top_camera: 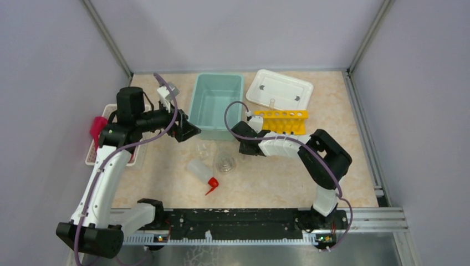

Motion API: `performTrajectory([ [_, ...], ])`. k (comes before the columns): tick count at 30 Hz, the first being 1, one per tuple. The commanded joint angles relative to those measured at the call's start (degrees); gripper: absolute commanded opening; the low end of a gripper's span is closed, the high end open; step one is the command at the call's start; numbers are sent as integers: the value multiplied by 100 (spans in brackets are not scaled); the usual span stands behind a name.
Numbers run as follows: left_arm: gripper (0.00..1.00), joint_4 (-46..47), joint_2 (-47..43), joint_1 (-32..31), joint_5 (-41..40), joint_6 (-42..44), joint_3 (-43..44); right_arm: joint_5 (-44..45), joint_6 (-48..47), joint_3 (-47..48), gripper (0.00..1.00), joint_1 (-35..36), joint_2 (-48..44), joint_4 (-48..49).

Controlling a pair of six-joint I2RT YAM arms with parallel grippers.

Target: Organize the chemistry lab equipment

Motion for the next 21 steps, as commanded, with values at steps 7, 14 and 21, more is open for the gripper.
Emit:
performTrajectory([
  [7,99,-31,29,15,205,-37,212,727,336,-156,8,73,-557,-400],
  [14,99,26,-27,15,261,-98,181,861,336,-76,0,68,-1920,-756],
  [21,99,205,-37,11,718,-191,100,697,53,352,0,260,-3183,-519],
])
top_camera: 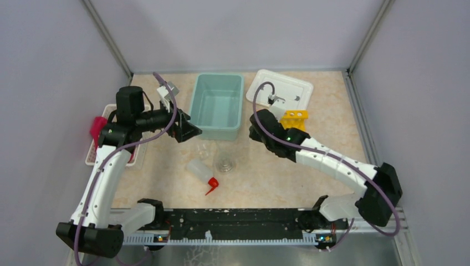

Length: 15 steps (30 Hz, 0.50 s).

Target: Organize the chemistry lab equipment

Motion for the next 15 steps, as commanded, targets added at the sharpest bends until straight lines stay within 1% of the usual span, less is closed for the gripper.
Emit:
performTrajectory([
  [1,99,277,-66,7,608,-115,22,3,-179,529,0,278,-674,360],
  [4,99,470,-98,6,887,-298,-104,-73,-267,863,0,538,-696,637],
  [8,99,538,-3,-25,1123,-432,-204,-226,-436,1354,0,925,-352,1102],
  [11,99,541,99,-96,1193,-492,-218,-390,-555,1683,0,1147,-5,1423],
  [15,97,561,170,-196,1183,-548,-204,-648,-555,1930,0,1258,292,1796],
])
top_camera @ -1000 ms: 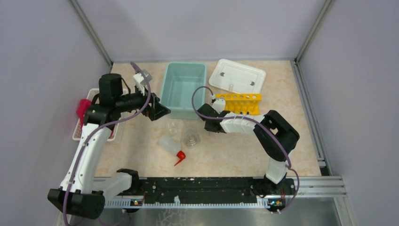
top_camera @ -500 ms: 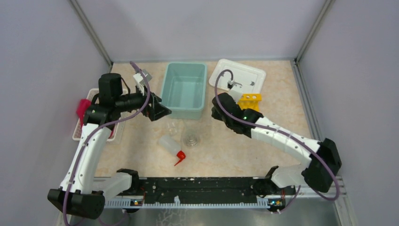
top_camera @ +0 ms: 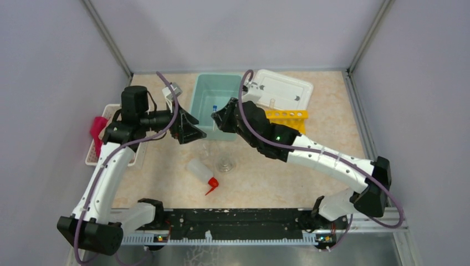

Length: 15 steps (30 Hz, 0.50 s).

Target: Organize the chemistry lab equipment

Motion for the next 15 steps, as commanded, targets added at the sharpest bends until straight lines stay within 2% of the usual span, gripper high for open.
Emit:
performTrajectory([
  [1,96,247,64,-114,212,-140,-51,-344,-127,354,0,159,238,752],
  [10,85,438,118,-191,136,-249,-274,-355,-132,389,0,448,379,1193],
  [15,72,474,185,-192,134,-310,-239,-350,-136,349,0,503,423,1309],
])
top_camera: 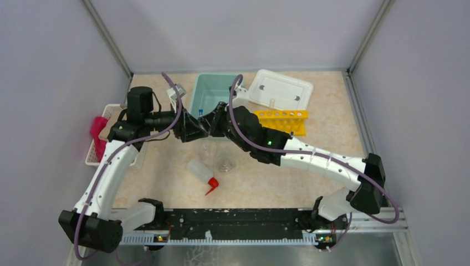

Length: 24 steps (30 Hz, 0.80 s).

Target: Organize the chemistry lab equipment

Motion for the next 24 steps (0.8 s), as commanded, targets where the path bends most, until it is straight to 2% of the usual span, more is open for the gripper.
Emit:
performTrajectory([
  [1,68,209,44,-35,100,-48,-8,-17,-81,271,0,75,29,464],
  [3,59,172,40,-30,69,17,12,7,-81,264,0,86,30,430],
  [5,44,125,32,-34,11,105,43,47,-81,277,3,83,27,339],
  [9,22,-3,-13,-35,-62,463,87,12,-60,564,35,41,124,-288],
  [10,20,-62,-40,-35,-78,600,99,-85,-37,727,39,-23,184,-454],
  [13,17,-176,-135,-35,-127,980,90,-727,33,1172,43,-301,349,-1119],
  [17,15,-372,-197,-35,-164,1355,97,-1654,7,1356,43,-680,426,-1255],
  [24,14,-508,-188,-35,-221,1576,104,-2299,-294,1971,40,-844,768,-1765],
])
